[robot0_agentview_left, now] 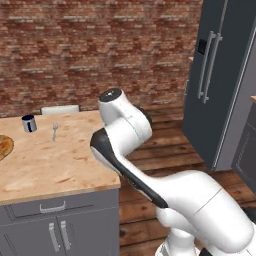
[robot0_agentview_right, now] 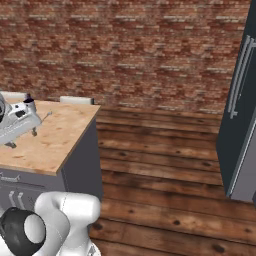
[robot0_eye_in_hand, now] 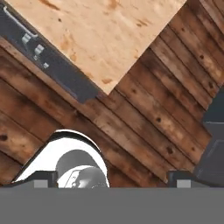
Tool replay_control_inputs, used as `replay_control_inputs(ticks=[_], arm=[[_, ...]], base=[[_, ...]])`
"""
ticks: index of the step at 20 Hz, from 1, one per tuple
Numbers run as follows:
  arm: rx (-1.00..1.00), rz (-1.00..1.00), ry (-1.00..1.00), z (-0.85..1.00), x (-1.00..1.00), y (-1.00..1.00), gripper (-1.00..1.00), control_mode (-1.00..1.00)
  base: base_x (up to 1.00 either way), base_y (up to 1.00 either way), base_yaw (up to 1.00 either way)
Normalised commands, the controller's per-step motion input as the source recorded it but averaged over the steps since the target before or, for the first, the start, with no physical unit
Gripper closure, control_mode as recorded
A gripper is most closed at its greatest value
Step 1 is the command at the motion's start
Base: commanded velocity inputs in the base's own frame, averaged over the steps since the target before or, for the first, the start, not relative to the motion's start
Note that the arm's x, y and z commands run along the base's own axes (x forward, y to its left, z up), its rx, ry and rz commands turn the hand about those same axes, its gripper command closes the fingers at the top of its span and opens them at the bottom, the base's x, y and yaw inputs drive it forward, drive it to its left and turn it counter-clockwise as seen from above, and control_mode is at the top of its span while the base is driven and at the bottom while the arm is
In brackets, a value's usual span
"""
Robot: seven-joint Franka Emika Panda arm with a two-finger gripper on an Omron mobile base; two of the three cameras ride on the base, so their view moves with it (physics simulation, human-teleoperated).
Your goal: Take the pizza cutter from the drawer on the left and place it on the dining counter for cutting.
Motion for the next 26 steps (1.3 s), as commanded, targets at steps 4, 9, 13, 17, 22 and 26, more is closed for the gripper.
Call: replay_control_inputs(ticks=[4, 9, 13, 17, 22, 26], arm=[[-0.16, 0.53, -0.07, -0.48, -0.50, 1.00, -1.00, -1.00], [-0.12, 0.44, -0.18, -0.42, -0.32, 0.89, -1.00, -1.00], [-0.10, 0.35, -0.28, -0.39, 0.00, 0.79, -1.00, -1.00], [-0.04, 0.28, -0.22, -0.37, 0.00, 0.84, -1.00, -1.00], [-0.01, 0.24, -0.28, -0.45, 0.00, 0.73, -1.00, -1.00], [0.00, 0.22, -0.28, -0.61, 0.00, 0.62, -1.00, -1.00]], base=[[0.00, 0.00, 0.00], [0.00, 0.00, 0.00], [0.00, 0.00, 0.00], [0.00, 0.00, 0.00], [0.00, 0.00, 0.00], [0.00, 0.00, 0.00]])
